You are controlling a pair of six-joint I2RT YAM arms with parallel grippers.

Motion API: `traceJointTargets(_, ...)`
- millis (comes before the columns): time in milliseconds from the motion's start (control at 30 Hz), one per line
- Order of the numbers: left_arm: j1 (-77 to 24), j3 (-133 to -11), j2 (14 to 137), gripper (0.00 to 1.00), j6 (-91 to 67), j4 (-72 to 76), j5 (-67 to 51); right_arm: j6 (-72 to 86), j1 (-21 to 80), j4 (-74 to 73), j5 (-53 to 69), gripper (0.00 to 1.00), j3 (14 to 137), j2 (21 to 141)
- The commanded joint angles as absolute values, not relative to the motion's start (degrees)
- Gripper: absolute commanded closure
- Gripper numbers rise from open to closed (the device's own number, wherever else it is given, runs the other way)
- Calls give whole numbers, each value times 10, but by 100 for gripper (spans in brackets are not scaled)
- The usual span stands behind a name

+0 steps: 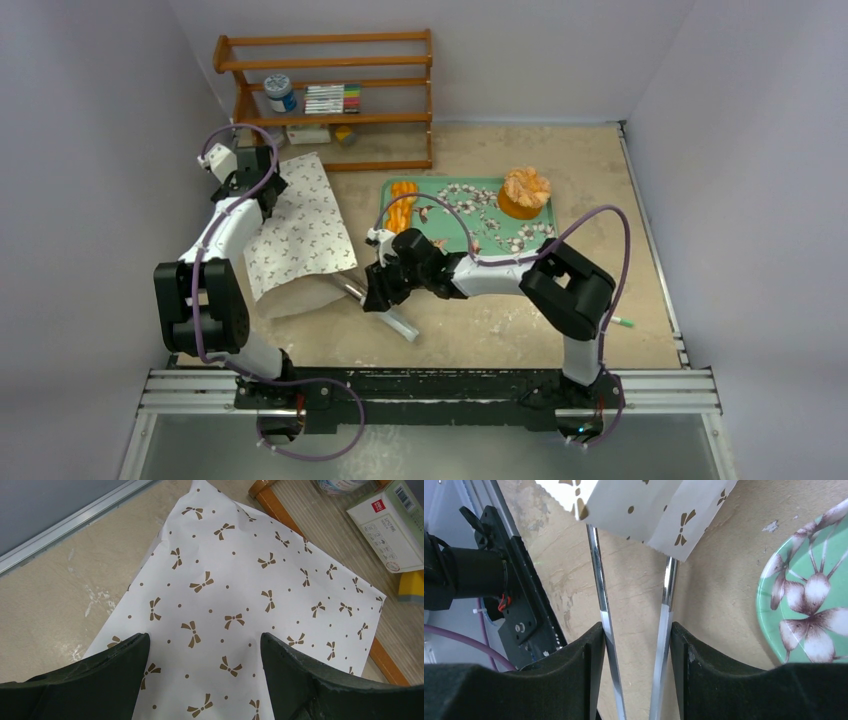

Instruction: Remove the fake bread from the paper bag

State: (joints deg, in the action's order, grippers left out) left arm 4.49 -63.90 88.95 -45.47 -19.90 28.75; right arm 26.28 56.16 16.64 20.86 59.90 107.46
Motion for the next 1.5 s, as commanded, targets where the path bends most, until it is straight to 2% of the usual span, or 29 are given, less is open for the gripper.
traceJointTargets(0, 40, -647, 891, 19, -461, -173, 282, 284, 554, 202, 250, 50, 631, 1082)
traceJointTargets(67, 40, -645, 892, 19, -461, -173, 282, 291, 551, 203, 259, 51, 636, 1091)
traceJointTargets(200, 40, -644, 891, 19, -460, -172, 280, 298, 547, 204, 278, 60, 642, 1102)
traceJointTargets(467, 40, -640, 883, 19, -459, -175, 281, 299, 546, 205, 284, 92, 623, 1079)
traceJointTargets(500, 40, -640, 881, 19, -459, -175, 281, 297, 545, 203, 278, 99, 620, 1073)
traceJointTargets(800, 40, -656, 889, 19, -459, -180, 285, 275, 547, 182, 219, 100, 577, 992)
traceJointTargets(1467, 36, -688, 913, 19, -458, -192, 294, 304, 551, 171, 190, 100, 480, 867)
